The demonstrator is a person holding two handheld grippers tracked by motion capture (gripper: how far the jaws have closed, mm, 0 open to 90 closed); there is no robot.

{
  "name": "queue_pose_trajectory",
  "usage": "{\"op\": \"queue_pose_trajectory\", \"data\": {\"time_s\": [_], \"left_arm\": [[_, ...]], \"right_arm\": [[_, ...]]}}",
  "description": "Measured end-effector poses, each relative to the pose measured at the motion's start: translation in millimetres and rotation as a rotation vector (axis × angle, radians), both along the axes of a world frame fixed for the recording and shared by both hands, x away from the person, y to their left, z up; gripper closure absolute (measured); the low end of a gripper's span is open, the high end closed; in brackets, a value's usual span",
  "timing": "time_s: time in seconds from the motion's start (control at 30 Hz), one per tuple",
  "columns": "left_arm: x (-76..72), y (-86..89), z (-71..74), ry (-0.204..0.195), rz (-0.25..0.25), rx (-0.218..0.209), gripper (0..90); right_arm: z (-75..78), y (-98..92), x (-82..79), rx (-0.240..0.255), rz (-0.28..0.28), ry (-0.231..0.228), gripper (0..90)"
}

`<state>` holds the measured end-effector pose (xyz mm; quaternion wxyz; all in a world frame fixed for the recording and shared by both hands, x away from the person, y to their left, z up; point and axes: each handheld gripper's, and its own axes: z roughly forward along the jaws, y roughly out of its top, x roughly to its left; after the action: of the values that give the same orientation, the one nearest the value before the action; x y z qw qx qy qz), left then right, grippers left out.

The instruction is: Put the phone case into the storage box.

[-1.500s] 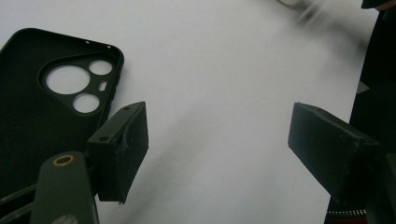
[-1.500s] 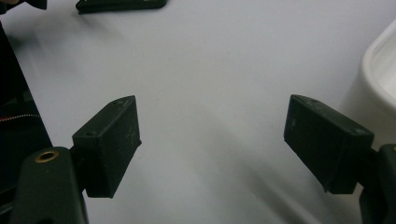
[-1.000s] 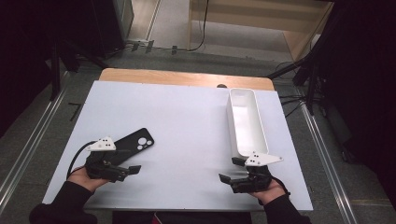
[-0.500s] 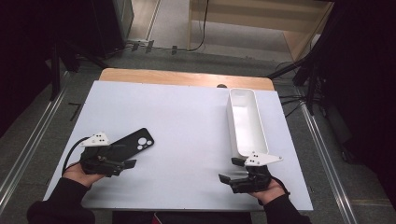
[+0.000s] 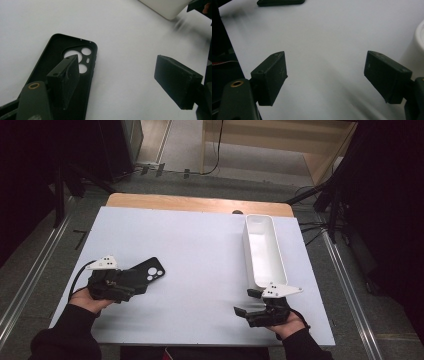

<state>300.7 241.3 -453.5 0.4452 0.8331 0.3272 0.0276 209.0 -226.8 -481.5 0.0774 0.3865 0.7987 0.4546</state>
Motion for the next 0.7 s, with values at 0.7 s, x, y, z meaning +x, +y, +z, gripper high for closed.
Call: {"op": "queue_pose_trajectory", "data": {"time_s": [0.7], "left_arm": [[38.7,-4.3,12.5,-0.005,-0.030,-0.010,19.9]], "right_arm": [[0.1,-0.8,0.9,0.010,0.009,0.008,17.0]]}}
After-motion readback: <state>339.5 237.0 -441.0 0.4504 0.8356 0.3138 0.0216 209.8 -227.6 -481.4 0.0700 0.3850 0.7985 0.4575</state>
